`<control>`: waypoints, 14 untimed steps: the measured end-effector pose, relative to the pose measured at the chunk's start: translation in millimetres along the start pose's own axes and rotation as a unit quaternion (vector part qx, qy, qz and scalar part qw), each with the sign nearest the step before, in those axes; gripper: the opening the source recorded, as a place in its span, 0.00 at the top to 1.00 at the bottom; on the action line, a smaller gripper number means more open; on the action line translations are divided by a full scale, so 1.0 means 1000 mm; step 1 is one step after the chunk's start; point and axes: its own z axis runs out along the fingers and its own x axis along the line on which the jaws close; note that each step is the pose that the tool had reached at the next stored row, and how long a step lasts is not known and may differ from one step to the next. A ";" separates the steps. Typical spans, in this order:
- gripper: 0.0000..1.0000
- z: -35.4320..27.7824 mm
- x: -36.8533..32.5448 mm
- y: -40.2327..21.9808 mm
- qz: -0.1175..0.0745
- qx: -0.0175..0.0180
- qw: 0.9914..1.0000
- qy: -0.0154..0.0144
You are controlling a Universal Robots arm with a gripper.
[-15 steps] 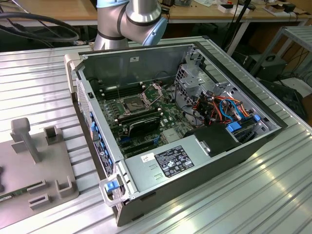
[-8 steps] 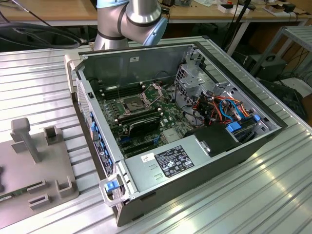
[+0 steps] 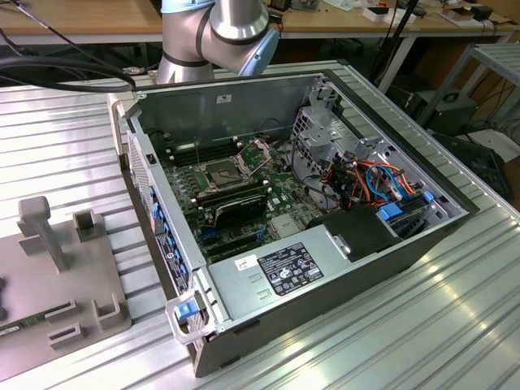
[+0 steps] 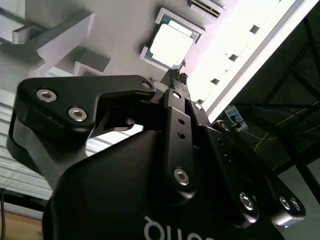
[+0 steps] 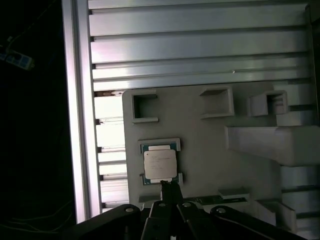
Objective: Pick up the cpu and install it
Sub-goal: 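Reach for the cpu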
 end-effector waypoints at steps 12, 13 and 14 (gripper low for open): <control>0.89 0.0042 0.0019 -0.0004 0.000 0.000 1.000 0.000; 0.89 0.0055 0.0019 -0.0004 0.000 0.000 1.000 0.000; 0.89 0.0070 0.0019 -0.0004 0.000 0.000 1.000 0.000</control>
